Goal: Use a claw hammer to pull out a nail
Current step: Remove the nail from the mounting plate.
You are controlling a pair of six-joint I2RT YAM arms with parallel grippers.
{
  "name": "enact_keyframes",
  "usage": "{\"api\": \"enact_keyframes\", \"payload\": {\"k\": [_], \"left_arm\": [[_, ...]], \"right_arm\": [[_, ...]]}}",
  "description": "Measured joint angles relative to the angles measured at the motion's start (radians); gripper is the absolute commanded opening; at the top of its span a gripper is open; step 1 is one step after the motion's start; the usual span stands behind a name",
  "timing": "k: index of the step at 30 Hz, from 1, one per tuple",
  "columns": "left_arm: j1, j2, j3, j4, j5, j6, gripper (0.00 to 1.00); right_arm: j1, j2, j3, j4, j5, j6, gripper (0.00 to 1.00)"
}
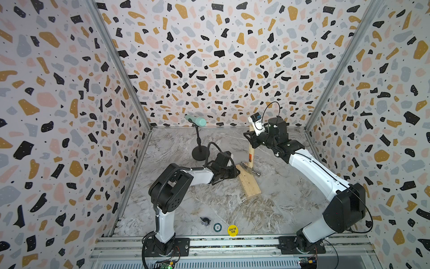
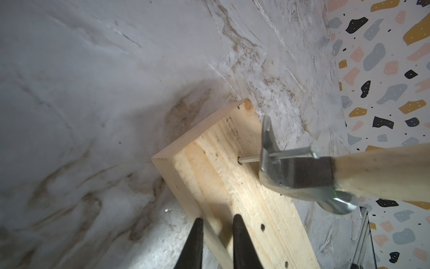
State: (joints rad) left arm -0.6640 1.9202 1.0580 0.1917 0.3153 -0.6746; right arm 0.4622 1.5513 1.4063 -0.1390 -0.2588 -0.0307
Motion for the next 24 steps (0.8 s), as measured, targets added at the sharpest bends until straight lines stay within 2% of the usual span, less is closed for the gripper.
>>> {"api": "enact_keyframes", "payload": {"k": [7, 15, 24], "left_arm": [[0.0, 0.0, 0.0, 0.0, 0.0, 0.0, 0.19], [0.0, 0.0, -0.007, 0.013, 0.0, -0.003, 0.19], [0.0, 0.0, -0.011, 0.022, 0.001, -0.01, 0.19]], "right_arm": [[0.0, -0.02, -0.07, 0.104, -0.026, -0.017, 0.0], [-0.005, -0.156, -0.273, 0.281, -0.051, -0.028, 0.0], [-0.037, -0.252, -0.422, 0.425, -0.091, -0.002, 0.0]]}}
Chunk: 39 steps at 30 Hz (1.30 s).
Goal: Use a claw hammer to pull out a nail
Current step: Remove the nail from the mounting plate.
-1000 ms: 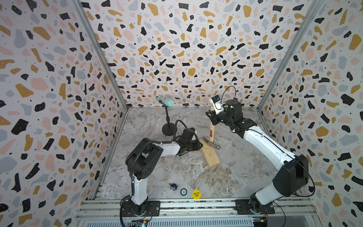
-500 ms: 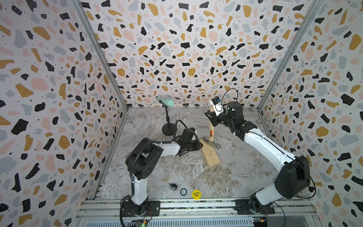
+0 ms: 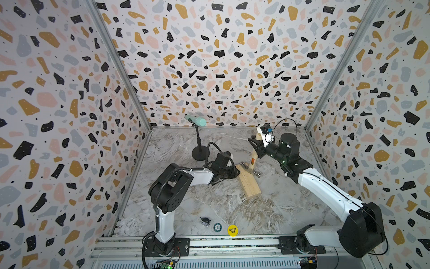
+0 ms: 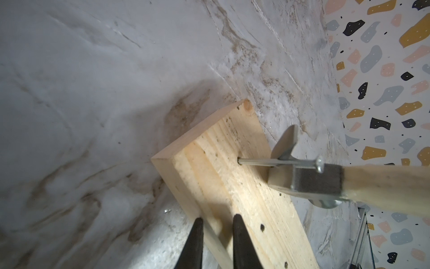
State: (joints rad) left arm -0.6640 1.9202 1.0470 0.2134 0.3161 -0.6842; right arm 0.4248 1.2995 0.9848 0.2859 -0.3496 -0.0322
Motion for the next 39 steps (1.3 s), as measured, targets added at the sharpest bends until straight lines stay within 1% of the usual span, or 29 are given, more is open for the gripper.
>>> {"api": "enact_keyframes", "payload": {"k": [5, 23, 39], "left_arm": [[0.0, 0.0, -0.002, 0.003, 0.0, -0.008, 0.19], [0.0, 0.001, -0.017, 0.031, 0.008, -0.019, 0.19], [0.001, 0.001, -0.028, 0.053, 0.008, -0.033, 0.19]], "right_arm": [[-0.031, -0.031, -0.061, 0.076, -0.025, 0.039, 0.0], [-0.039, -0.089, -0.196, 0.261, -0.074, 0.08, 0.0], [-0.044, -0.119, -0.264, 0.351, -0.085, 0.095, 0.0]]}}
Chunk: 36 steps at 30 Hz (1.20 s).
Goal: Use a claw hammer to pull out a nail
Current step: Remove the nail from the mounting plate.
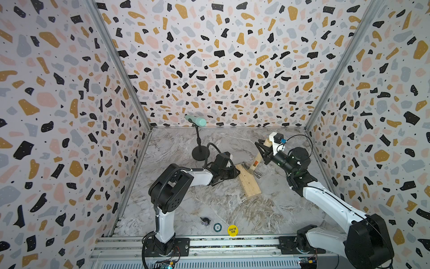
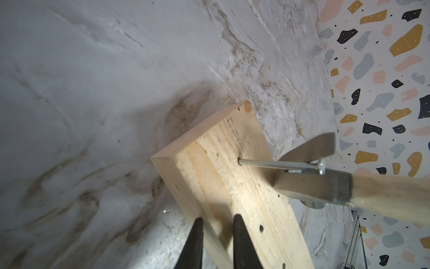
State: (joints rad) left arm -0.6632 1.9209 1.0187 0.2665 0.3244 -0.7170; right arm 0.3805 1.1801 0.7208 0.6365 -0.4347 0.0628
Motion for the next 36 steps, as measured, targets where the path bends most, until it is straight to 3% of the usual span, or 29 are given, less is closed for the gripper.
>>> {"api": "enact_keyframes", "payload": {"k": [36], "left_arm": [[0.0, 0.0, -0.031, 0.057, 0.0, -0.01, 0.19]], "right_arm": [[-0.004, -0.069, -0.117, 0.114, -0.004, 0.012, 0.0]]}}
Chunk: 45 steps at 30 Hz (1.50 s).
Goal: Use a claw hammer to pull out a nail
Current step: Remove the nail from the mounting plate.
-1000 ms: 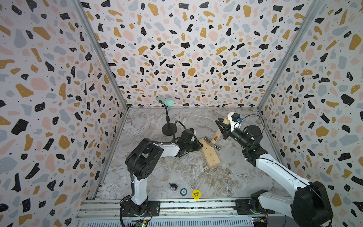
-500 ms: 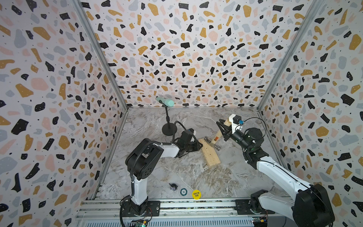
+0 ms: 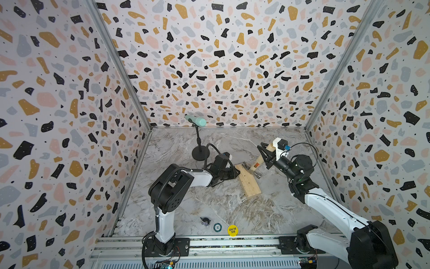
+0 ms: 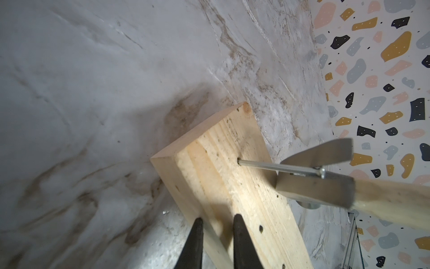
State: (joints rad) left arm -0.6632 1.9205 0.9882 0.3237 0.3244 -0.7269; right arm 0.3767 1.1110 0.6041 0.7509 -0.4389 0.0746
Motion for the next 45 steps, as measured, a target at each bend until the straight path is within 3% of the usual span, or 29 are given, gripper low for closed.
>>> {"api": "enact_keyframes", "payload": {"k": [45], "left_arm": [[0.0, 0.0, -0.028, 0.052, 0.0, -0.018, 0.19]], "right_arm": [[-0.021, -0.065, -0.129, 0.136, -0.003, 0.037, 0.0]]}}
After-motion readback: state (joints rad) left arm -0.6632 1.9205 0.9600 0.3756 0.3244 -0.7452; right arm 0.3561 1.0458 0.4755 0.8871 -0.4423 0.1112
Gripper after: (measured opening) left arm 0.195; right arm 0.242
